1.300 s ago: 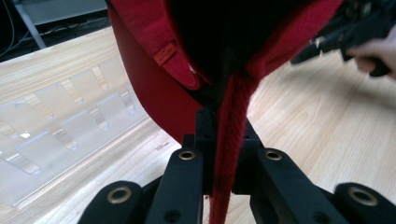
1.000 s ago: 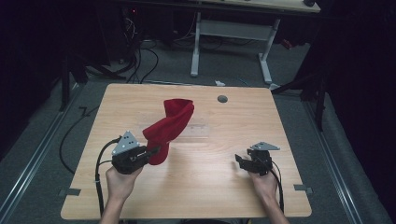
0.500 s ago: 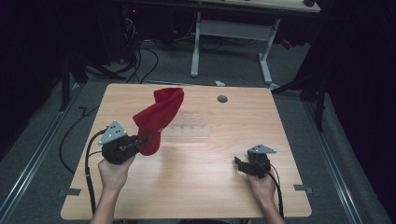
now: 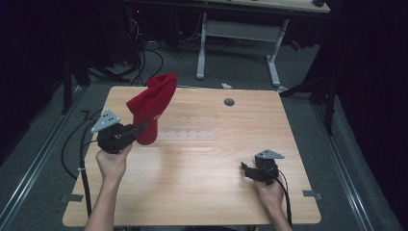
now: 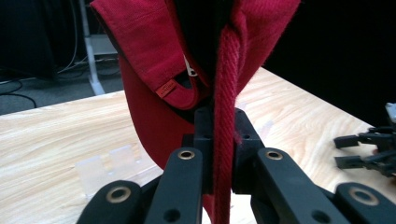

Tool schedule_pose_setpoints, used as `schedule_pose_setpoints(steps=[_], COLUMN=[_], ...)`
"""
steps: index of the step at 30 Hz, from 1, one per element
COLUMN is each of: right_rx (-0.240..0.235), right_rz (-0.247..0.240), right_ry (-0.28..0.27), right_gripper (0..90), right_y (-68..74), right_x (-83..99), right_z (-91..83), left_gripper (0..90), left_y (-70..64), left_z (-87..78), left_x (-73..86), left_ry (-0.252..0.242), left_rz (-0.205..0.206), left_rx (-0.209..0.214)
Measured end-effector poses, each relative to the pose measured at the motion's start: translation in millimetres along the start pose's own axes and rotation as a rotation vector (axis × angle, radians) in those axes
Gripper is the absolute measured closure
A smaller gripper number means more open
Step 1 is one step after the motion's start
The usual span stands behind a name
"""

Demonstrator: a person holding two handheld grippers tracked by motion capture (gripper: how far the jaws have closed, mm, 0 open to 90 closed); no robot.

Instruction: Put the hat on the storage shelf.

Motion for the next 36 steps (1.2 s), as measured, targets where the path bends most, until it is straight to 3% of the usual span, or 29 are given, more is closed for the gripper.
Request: schedule_pose_setpoints(steps=[7, 14, 21, 36], right_rx=[-0.001, -0.003, -0.003, -0.001], right_rz=[-0.002, -0.003, -0.002, 0.000], right_ry=[-0.001, 0.000, 0.000, 0.000], right_gripper=[34.2, 34.1, 34.1, 34.0], right_y=[0.2, 0.6, 0.8, 1.0], right_x=[-0.1, 0.0, 0.0, -0.1], right_z=[0.1, 0.0, 0.0, 0.1], left_gripper=[84.3, 84.3, 84.3, 84.4], left_y=[20.8, 29.7, 45.5, 65.5], left_z=[12.6, 19.5, 26.8, 28.3], left_x=[-7.6, -13.4, -14.1, -12.3], left_ry=[-0.032, -0.047, -0.051, -0.064], left_rz=[-0.003, 0.010, 0.007, 0.007], left_rx=[-0.035, -0.030, -0.052, -0.040])
Point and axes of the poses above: each handheld gripper's, and its own axes: z roughly forward along the jaws, x roughly out of its underside, y roughly to its left, the point moved 7 cm from there along z, roughly forward along the jaws
